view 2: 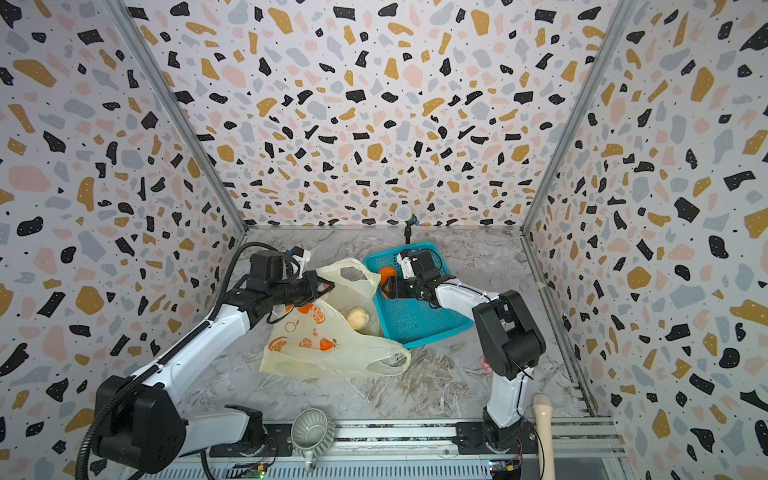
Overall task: Place the fruits into the plastic bag
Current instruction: 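Grasp the larger orange in the basket with the right gripper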
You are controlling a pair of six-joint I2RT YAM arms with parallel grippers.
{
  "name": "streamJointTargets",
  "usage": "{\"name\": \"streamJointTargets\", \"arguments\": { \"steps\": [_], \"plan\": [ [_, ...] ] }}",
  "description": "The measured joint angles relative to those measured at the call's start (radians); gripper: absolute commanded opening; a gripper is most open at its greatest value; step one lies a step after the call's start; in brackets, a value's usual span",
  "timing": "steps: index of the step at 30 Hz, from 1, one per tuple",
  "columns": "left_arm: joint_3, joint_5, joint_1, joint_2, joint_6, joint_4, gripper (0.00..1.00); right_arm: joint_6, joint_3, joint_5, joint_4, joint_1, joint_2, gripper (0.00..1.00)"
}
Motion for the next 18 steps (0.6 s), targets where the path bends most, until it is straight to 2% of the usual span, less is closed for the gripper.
{"name": "streamJointTargets", "arguments": {
  "steps": [4, 10, 13, 18],
  "plan": [
    [0.000, 0.002, 0.000, 0.000, 0.000, 0.000, 0.00, -0.011, 0.073, 0.002, 0.000, 0.002, 0.090, 0.67],
    [0.000, 0.002, 0.000, 0.000, 0.001, 0.000, 0.00, -0.016, 0.092, 0.003, -0.005, 0.003, 0.153, 0.42],
    [0.000, 0.002, 0.000, 0.000, 0.001, 0.000, 0.00, -0.015, 0.077, 0.009, 0.002, 0.004, 0.139, 0.35],
    [0.000, 0.002, 0.000, 0.001, 0.001, 0.000, 0.00, -0.014, 0.008, 0.026, 0.005, 0.003, 0.063, 0.31]
  ]
}}
